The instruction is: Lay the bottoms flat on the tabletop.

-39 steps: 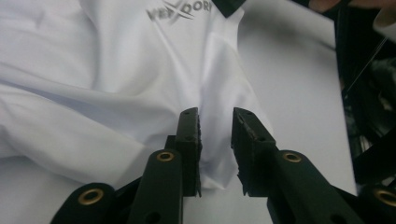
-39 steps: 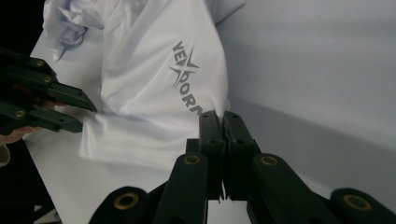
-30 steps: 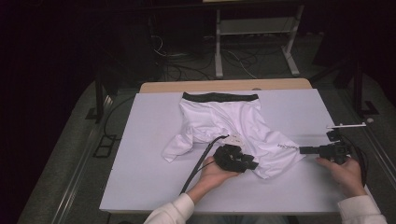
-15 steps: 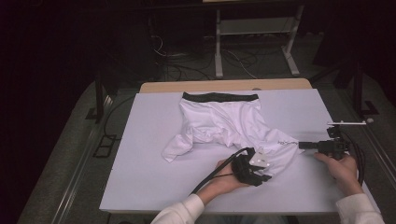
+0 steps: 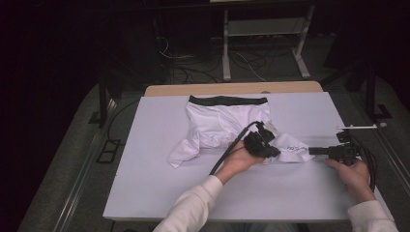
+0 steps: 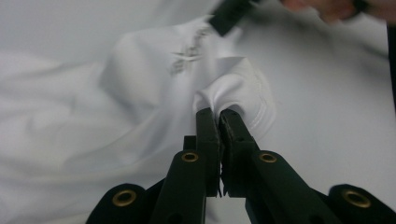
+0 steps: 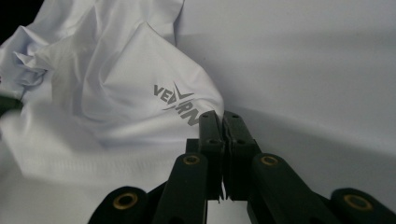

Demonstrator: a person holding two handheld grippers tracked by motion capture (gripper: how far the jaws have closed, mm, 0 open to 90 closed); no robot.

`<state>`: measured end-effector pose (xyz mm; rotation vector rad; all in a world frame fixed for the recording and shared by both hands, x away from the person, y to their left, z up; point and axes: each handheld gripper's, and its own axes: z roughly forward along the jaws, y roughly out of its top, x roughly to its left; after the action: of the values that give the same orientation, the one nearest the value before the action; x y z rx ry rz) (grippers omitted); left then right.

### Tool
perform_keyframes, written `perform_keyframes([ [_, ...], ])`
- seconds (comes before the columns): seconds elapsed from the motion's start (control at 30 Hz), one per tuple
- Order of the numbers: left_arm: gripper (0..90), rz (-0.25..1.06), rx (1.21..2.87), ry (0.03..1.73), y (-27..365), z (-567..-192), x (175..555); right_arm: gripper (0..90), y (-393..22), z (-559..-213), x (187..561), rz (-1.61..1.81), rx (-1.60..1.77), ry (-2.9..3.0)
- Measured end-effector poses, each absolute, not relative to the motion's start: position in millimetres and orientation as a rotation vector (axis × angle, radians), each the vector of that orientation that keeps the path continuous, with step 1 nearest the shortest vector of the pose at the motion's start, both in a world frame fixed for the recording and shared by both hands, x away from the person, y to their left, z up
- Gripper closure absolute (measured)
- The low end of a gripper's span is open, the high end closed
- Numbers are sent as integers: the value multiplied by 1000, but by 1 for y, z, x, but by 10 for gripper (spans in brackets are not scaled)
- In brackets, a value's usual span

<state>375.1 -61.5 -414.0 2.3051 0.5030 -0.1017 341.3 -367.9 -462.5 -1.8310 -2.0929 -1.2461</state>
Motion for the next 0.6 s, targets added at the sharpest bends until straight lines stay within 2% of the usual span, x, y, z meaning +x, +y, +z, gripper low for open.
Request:
perform_keyframes([
  [0.1, 846, -162, 2259, 688, -50, -428, 402, 861, -366, -462, 342, -1229, -1829, -2123],
  [0.23, 792, -180, 2259, 792, -42, -448, 418, 861, -364, -463, 342, -1215, -1823, -2134],
  [0.43, 659, -160, 2218, 788, -38, -450, 415, 860, -365, -465, 343, -1209, -1826, -2130],
  [0.6, 630, -115, 2183, 731, -32, -432, 407, 860, -365, -464, 343, -1208, -1829, -2126],
])
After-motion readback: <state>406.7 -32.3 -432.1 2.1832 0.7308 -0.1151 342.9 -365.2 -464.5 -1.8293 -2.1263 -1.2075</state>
